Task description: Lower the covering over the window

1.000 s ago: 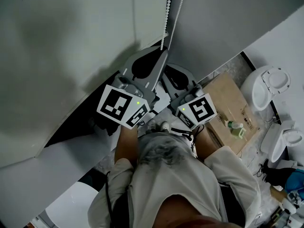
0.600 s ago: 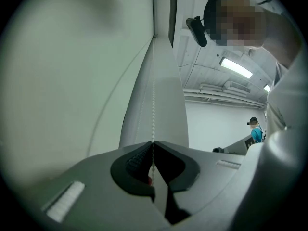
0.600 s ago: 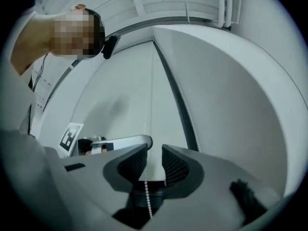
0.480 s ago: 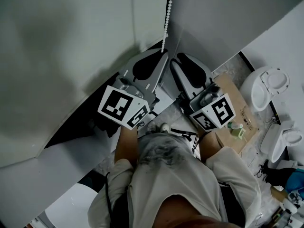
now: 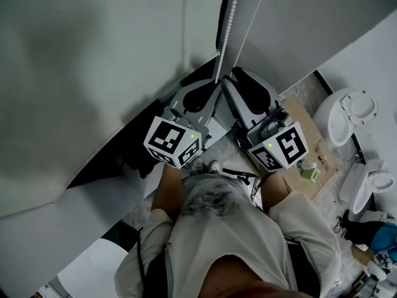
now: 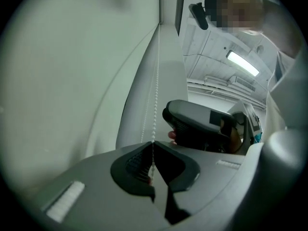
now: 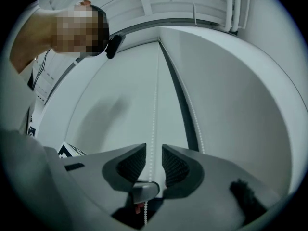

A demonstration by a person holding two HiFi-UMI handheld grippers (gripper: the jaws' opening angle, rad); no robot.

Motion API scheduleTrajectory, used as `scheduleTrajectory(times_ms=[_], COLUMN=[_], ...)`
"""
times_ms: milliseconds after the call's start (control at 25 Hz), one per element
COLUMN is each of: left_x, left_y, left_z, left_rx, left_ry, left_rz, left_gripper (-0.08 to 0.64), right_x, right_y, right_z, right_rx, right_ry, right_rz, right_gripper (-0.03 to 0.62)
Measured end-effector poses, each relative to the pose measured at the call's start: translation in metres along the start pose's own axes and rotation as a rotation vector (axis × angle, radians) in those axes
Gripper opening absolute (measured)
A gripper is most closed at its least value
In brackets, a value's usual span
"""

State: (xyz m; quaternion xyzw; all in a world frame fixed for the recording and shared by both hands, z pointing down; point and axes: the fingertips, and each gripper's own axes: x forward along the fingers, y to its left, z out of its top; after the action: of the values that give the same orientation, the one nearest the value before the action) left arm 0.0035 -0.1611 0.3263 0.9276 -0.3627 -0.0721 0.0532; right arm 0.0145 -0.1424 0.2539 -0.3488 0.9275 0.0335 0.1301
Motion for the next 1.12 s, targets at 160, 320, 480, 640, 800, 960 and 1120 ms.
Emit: scheduleTrajectory(times_ms=[160, 320, 480, 640, 800, 960, 1120], left_x=[0.0, 0.001, 0.002, -0.002, -0.008, -0.011, -0.022], left_y=[0.007, 0.012, 0.013, 0.016, 0.018, 0.016, 0.018], left_z=[-0.013, -0.016, -0.013, -0.011, -0.016, -0.03, -0.037], left_rx=[-0.014, -0.017, -0.017, -0.006, 0.026, 0.016, 0.0], left_ry=[0.03, 0.037, 0.036, 0.003, 0.006, 0.041, 0.06], left_rz=[0.017, 0.023, 0.023, 0.039, 0.059, 0.066, 0.084], left_gripper=[0.015, 0.015, 0.015, 0.021, 0.035, 0.088, 0.125], right_x=[0.004, 0.007, 0.008, 0.006, 0.001, -0.006, -0.013], right_y=[0.002, 0.0, 0.001, 0.0, -0.006, -0.013, -0.013], right_z=[-0.005, -0.008, -0.008, -0.012, -0.021, -0.028, -0.033], right_rx=[0.001, 0.002, 0.001, -0.008, -0.013, -0.007, -0.009], right_ry=[0.022, 0.038, 0.049, 0.061, 0.072, 0.093, 0.113], right_rz=[0.008, 0.008, 0.008, -0.006, -0.034, -0.058, -0.07], right_gripper=[0.104, 0.106, 0.106, 0.106, 0.106, 0.106, 0.107])
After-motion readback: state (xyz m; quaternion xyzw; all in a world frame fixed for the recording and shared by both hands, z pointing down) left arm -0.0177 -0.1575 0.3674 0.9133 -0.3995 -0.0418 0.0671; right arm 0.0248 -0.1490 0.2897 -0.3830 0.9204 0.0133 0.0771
